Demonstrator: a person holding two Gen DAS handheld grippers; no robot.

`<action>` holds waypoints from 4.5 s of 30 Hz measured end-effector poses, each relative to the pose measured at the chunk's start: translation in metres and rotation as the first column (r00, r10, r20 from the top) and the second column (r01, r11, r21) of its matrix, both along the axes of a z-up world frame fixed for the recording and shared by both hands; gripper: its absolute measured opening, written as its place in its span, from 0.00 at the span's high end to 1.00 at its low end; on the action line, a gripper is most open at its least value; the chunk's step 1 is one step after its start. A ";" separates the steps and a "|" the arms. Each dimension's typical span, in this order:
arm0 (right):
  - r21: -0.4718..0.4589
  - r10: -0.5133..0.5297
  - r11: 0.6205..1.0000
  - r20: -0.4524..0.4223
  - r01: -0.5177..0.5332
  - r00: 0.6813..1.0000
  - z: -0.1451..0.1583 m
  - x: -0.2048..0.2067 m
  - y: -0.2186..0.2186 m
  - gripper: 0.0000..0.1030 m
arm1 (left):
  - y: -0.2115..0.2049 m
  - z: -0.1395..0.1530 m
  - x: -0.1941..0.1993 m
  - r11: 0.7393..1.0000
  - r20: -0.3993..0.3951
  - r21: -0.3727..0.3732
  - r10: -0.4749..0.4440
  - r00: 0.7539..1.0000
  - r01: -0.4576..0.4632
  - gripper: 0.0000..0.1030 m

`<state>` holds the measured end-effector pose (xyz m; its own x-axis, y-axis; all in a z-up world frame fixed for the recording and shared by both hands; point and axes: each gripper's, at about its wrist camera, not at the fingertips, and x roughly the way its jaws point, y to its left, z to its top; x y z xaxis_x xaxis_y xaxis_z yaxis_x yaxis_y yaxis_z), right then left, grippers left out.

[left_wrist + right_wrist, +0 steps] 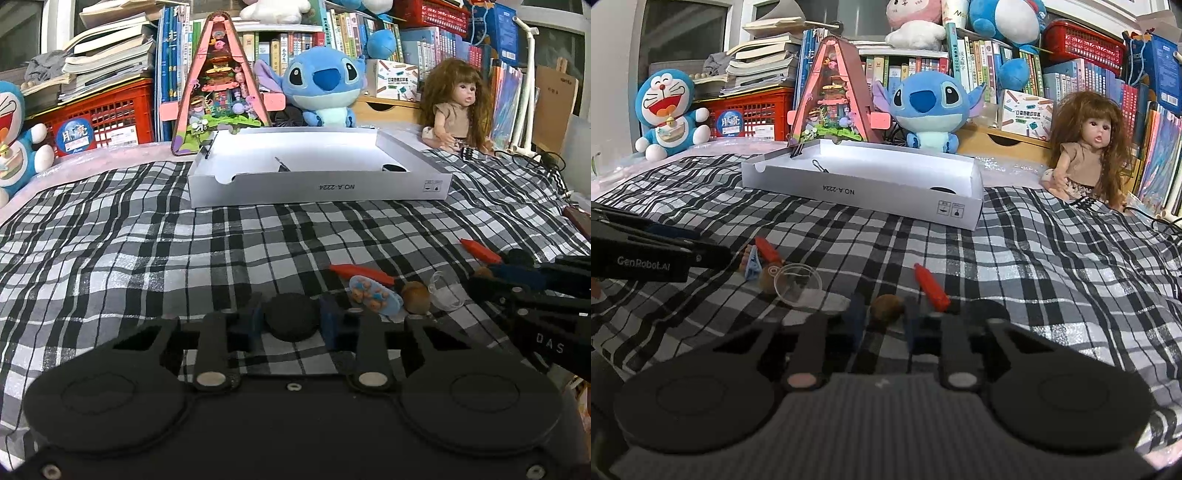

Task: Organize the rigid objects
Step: 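Grasp a black round lid with the left tool while the right tool grasps a brown ball, then carry the lid in the left tool while the right tool carries the ball into the tray, then open the left tool releasing the lid while the right tool releases the brown ball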

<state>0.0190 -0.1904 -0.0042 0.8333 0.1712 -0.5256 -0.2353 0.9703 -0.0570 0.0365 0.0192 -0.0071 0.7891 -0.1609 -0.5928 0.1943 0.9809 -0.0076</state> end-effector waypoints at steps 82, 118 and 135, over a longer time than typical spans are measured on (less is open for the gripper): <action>0.207 -0.088 0.971 -0.156 0.120 0.984 0.058 0.173 -0.038 0.78 | 0.023 0.069 0.172 0.975 -0.018 -0.184 0.125 0.992 -0.126 0.71; 0.333 -0.058 0.926 -0.347 0.181 0.936 0.023 0.252 -0.026 0.78 | -0.005 0.028 0.251 0.983 -0.131 -0.074 0.160 0.978 -0.170 0.71; 0.280 -0.071 0.945 -0.332 0.170 0.941 0.019 0.251 -0.018 0.77 | -0.004 0.018 0.254 0.980 -0.141 -0.070 0.177 0.974 -0.188 0.71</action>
<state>0.2701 -0.2080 0.0146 0.6589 0.2704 -0.7019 -0.0727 0.9517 0.2983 0.2909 0.0149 0.0114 0.7244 -0.0739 -0.6855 0.0035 0.9946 -0.1035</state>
